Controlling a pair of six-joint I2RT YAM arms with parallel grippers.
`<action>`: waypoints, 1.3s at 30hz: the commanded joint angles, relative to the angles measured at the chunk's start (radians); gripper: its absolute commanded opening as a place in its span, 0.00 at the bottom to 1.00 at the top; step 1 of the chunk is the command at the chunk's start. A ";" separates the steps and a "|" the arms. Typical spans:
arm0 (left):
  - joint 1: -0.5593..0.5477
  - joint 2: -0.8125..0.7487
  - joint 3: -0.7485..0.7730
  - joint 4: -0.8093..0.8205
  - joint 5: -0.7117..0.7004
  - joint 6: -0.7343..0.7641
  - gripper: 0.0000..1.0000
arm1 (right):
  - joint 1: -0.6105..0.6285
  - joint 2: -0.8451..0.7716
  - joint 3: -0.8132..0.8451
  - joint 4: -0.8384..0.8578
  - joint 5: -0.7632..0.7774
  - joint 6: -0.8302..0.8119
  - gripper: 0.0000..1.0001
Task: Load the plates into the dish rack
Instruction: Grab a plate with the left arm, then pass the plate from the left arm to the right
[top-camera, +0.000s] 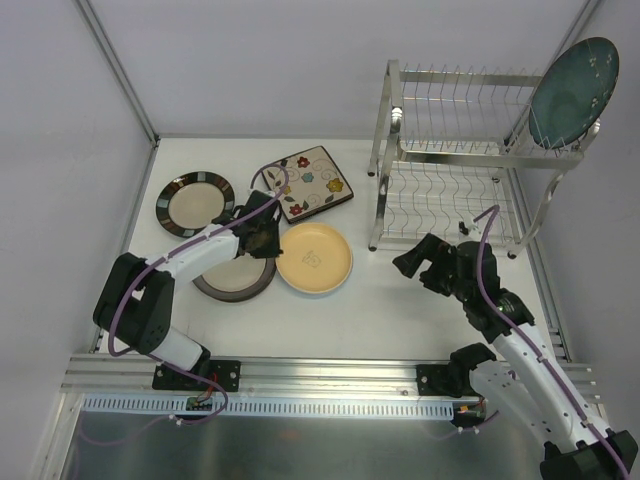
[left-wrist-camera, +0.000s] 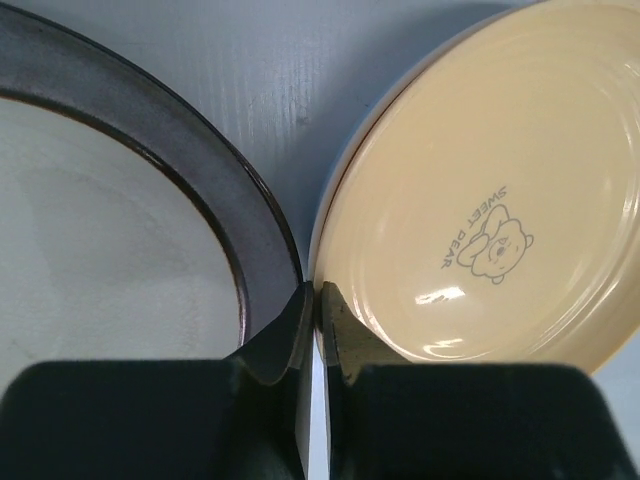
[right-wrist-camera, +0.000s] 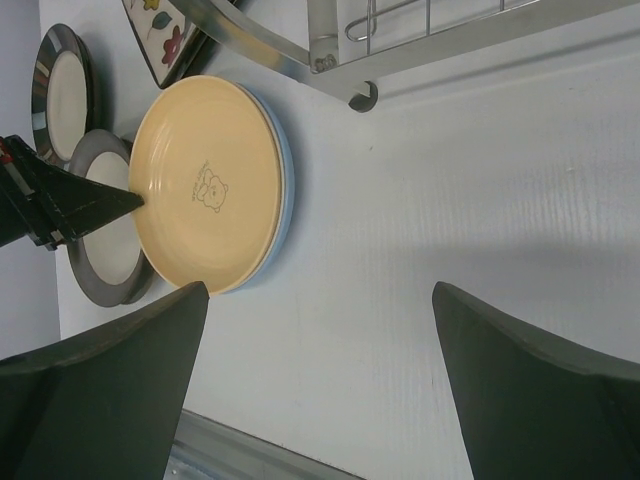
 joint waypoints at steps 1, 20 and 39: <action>-0.015 -0.029 0.014 -0.001 0.008 -0.003 0.00 | 0.013 0.008 -0.008 0.045 0.015 -0.004 1.00; -0.017 -0.263 -0.026 -0.003 0.060 -0.107 0.00 | 0.123 0.103 -0.005 0.174 0.004 0.059 1.00; -0.015 -0.572 -0.176 0.005 0.219 -0.173 0.00 | 0.298 0.331 0.087 0.409 -0.060 0.066 0.96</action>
